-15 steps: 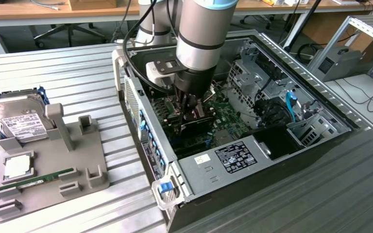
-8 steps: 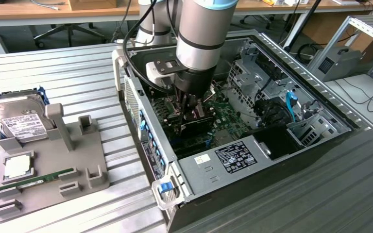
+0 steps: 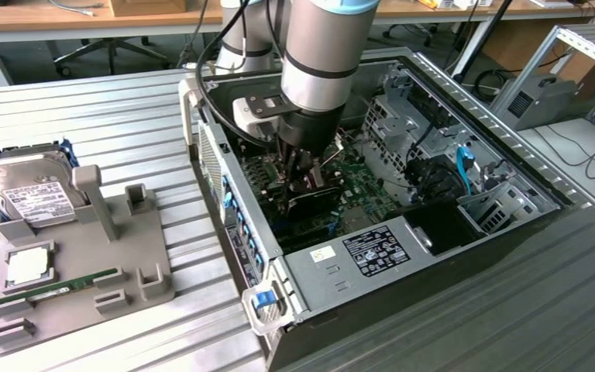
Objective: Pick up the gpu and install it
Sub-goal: 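Press down on the gpu until it lock into place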
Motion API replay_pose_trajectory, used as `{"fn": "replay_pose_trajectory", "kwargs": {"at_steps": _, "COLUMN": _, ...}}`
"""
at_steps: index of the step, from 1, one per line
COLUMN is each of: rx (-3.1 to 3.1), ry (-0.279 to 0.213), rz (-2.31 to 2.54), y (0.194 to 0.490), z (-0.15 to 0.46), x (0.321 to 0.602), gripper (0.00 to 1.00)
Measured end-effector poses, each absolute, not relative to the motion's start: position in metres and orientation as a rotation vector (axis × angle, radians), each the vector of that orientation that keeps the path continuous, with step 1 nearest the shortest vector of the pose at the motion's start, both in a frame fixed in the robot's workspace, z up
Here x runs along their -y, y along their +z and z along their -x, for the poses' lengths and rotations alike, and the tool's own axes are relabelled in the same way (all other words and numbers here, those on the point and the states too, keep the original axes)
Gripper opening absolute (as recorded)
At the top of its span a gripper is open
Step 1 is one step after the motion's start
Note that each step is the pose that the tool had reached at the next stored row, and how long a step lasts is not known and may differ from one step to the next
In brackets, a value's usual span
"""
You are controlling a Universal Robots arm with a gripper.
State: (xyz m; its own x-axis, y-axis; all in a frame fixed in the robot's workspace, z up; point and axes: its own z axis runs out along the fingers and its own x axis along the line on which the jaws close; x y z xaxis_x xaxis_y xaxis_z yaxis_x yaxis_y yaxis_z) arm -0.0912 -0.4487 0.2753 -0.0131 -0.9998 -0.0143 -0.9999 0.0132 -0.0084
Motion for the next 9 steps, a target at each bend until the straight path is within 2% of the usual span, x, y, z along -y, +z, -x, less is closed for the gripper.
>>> {"fn": "replay_pose_trajectory", "kwargs": {"at_steps": 9, "rx": -2.225, "ry": 0.006, "rz": 2.196, "y": 0.288, "z": 0.086, "x": 0.449, "gripper": 0.11}}
